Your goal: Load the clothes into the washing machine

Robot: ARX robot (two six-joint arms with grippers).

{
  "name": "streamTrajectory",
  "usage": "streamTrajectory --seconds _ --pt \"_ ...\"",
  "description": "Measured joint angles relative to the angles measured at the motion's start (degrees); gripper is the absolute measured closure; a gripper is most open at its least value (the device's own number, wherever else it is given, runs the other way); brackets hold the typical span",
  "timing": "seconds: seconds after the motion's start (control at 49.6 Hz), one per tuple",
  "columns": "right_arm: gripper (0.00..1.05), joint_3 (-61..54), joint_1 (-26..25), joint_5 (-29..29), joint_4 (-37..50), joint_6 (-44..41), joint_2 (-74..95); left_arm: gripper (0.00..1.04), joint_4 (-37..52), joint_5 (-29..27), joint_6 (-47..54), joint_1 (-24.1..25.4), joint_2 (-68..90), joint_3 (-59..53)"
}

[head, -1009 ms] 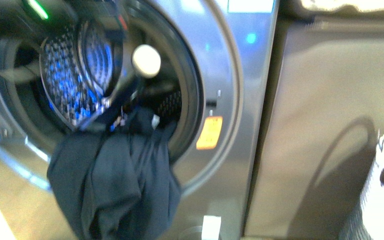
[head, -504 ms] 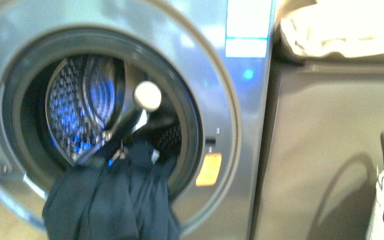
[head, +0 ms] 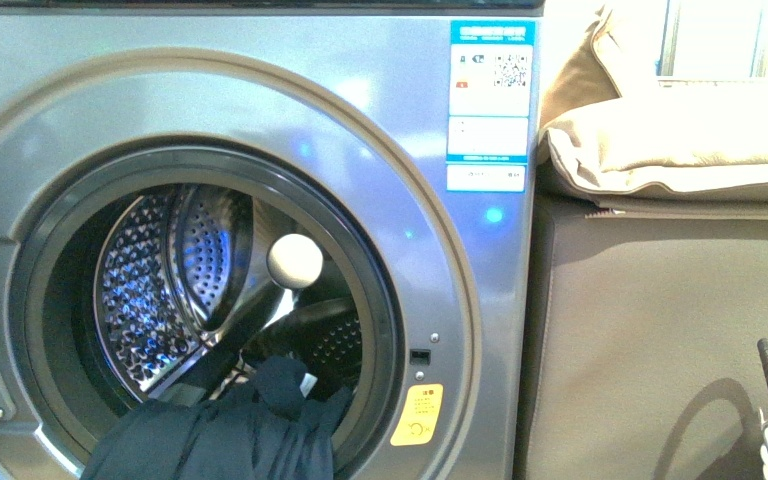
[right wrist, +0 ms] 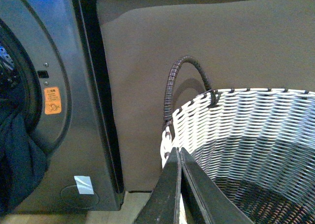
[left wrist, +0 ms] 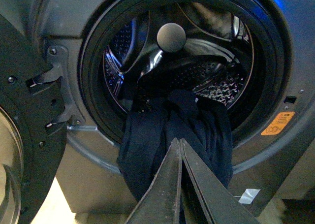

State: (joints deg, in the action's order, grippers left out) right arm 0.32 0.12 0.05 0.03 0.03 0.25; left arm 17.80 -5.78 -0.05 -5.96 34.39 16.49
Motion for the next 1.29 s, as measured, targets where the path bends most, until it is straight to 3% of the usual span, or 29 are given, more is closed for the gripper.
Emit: streamTrajectory --seconds 0.101,0.222,1.291 --pt "1.02 0.00 0.00 0.00 0.00 0.00 0.00 1.01 0.28 4.87 -0.02 3.45 -2.82 -2.97" --pt "1.02 0.00 0.00 0.04 0.00 0.00 0.00 1.01 0.37 5.42 0.00 5.73 -5.05 -5.73" --pt "1.02 0.00 0.00 0.02 0.00 0.00 0.00 1.01 -7.23 5.79 -0.02 5.86 -24.11 -16.06"
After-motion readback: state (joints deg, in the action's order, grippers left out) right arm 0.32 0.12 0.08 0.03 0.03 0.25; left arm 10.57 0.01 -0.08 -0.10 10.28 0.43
